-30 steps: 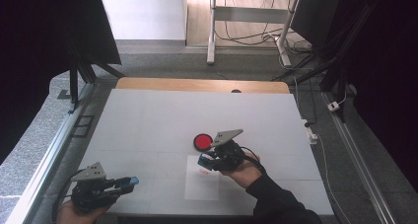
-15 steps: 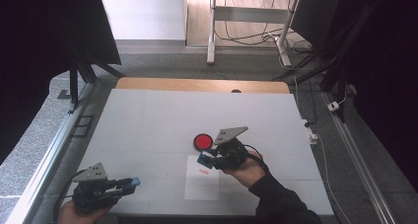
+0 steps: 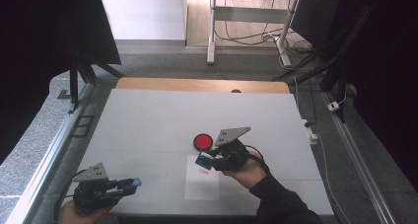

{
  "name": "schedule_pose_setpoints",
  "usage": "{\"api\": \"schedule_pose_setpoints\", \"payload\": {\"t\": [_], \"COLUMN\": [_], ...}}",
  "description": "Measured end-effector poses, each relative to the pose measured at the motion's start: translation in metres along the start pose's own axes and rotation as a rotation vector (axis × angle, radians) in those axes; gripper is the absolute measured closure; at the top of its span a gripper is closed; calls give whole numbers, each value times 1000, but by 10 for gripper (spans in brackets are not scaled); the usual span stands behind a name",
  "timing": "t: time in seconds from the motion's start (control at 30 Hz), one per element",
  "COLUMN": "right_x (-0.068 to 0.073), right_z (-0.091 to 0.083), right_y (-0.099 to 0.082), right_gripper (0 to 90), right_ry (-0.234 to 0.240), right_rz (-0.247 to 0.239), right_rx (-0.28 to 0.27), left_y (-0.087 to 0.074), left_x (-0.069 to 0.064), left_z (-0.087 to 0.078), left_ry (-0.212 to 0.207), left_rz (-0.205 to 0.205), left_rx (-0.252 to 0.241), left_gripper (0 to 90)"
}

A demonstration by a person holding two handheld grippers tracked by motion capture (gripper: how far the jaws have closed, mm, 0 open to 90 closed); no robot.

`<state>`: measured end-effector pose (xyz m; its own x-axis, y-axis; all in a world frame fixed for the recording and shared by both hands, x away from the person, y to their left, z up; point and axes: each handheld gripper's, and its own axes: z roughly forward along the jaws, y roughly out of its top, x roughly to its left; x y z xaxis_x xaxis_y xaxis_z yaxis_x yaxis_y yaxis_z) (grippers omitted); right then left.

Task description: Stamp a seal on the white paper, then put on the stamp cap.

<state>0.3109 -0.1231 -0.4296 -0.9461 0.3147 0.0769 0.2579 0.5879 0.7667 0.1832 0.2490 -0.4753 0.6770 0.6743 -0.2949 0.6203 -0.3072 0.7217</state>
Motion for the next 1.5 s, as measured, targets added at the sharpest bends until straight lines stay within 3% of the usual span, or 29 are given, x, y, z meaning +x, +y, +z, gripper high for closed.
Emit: {"api": "schedule_pose_setpoints", "payload": {"t": [0.4, 0.7, 0.83, 1.5], "right_x": [1, 3, 4, 7], "right_z": [-4, -6, -7, -12], "right_y": [4, 7, 9, 14], "right_gripper": [710, 711, 710, 710], "right_ry": [16, 35, 44, 77], "right_rz": [9, 7, 7, -4], "right_rx": [-25, -41, -47, -70], "left_y": [13, 30, 35, 71], "left_x": [-6, -11, -11, -15], "left_z": [11, 24, 30, 66], "left_ry": [-11, -76, -100, -244], "left_rz": [64, 115, 118, 241], "left_rx": [37, 30, 26, 20], "left_gripper": [682, 681, 681, 681]}}
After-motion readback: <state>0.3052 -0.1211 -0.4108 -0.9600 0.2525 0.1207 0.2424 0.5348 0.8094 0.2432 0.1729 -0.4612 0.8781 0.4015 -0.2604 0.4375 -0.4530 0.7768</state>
